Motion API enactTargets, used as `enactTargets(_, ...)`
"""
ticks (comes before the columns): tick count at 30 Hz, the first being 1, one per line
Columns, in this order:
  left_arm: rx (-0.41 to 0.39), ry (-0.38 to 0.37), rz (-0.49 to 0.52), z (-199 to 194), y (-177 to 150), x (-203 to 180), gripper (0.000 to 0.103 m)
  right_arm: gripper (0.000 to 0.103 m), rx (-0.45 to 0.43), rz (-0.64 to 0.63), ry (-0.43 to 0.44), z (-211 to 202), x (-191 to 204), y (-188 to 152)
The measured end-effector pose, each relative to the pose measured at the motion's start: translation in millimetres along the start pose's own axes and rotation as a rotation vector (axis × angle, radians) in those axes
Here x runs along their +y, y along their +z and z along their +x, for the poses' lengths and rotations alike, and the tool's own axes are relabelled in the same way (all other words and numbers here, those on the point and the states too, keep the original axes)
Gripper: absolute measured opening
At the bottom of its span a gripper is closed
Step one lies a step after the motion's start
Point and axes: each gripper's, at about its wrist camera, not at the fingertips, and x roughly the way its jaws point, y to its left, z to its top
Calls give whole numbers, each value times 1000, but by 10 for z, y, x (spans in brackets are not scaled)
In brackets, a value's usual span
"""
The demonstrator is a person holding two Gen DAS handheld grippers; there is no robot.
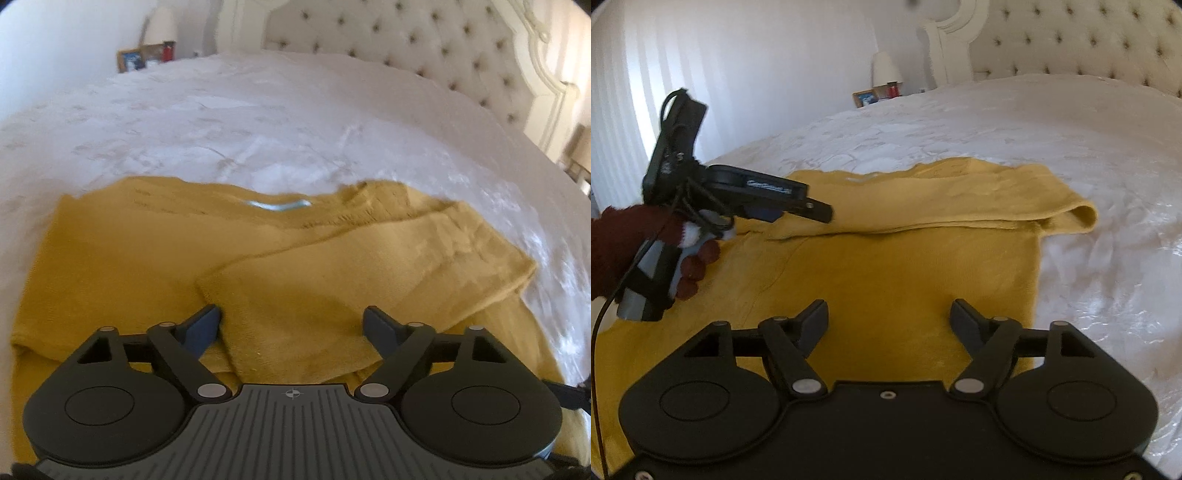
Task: Fold small clothes
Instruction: 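Grasp the collar edge with the left tool and fold it down over the body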
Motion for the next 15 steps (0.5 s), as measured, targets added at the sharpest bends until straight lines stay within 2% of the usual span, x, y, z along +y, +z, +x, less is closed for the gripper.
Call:
enactTargets(3,6,-24,-18,17,-14,2,67,81,2,-17,2,22,26,-15)
enactTargets(6,12,-12,-70,15,0,39,60,81,7,-24,-1,42,42,-20)
enactTargets(8,10,-1,-103,8,19,68,50,81,6,-25,-1,49,43,-24)
enactTargets(10,4,24,-106,-6,42,72,8,81,8,-26,-3,64,44,-31)
enactTargets(13,0,16,-118,-111,134,36,6,81,9,-29,-6,68,55,-37)
enactTargets(15,-40,-7,-93,-302,257,-33,6,81,9,-29,-6,71,52,-37)
